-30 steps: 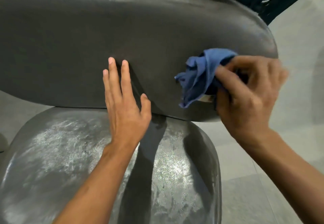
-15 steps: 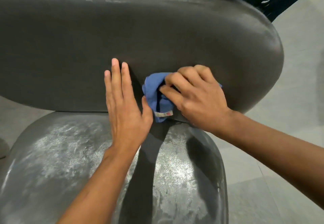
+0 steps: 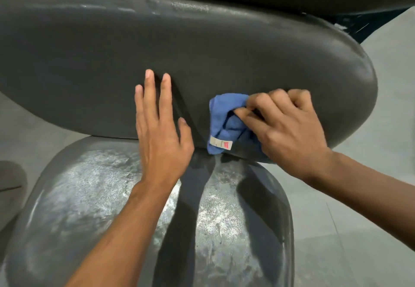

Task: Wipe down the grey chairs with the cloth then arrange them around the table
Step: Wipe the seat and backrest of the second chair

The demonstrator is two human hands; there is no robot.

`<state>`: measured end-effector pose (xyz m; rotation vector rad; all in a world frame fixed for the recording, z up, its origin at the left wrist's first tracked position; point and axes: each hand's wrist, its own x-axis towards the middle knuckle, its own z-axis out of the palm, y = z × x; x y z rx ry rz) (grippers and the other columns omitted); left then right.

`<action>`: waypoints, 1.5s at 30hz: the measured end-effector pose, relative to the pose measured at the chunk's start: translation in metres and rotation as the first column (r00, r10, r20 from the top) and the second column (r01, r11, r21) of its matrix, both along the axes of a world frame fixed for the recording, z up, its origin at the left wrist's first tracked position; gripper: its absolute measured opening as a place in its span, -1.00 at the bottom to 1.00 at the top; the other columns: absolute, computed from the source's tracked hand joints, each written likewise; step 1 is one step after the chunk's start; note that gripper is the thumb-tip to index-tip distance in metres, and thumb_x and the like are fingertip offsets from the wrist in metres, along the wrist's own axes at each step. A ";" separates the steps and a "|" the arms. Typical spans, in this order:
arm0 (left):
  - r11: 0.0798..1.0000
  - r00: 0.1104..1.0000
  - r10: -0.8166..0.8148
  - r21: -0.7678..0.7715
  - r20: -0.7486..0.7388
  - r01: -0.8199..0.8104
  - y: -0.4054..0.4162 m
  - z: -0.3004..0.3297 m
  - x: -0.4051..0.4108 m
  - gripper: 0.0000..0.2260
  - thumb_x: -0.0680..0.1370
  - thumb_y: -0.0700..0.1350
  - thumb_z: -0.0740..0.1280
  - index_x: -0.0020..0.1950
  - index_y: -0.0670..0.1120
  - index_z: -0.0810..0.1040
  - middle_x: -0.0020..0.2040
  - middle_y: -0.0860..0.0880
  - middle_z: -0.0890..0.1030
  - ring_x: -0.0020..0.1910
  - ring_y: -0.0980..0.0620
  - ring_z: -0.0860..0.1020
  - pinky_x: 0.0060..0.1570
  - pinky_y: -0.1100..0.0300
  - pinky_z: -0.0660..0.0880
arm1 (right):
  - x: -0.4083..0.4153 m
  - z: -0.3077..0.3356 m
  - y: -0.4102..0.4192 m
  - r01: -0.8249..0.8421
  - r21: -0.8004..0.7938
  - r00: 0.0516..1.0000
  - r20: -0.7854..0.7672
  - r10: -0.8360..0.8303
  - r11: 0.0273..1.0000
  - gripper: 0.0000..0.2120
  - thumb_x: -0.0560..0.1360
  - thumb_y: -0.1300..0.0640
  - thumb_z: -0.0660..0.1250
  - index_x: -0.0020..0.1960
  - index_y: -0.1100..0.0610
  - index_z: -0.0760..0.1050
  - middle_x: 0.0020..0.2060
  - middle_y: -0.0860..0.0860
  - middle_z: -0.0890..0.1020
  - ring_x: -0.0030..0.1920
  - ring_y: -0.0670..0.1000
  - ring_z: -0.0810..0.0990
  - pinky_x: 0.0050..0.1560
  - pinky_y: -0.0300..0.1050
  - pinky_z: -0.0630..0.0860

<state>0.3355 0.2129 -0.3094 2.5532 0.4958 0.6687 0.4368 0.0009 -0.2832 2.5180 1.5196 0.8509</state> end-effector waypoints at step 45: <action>0.600 0.993 0.020 -0.793 -0.115 -0.104 -0.058 0.311 -0.261 -0.84 0.64 -0.11 0.36 0.18 0.11 0.57 0.16 0.02 0.57 0.11 0.10 0.61 0.10 0.17 0.54 | -0.260 0.280 -0.005 0.521 0.168 -0.472 -0.761 0.446 0.837 -0.53 0.59 0.34 0.35 0.35 -0.05 0.31 -0.02 -0.04 0.70 -0.10 -0.10 0.66 -0.13 -0.19 0.57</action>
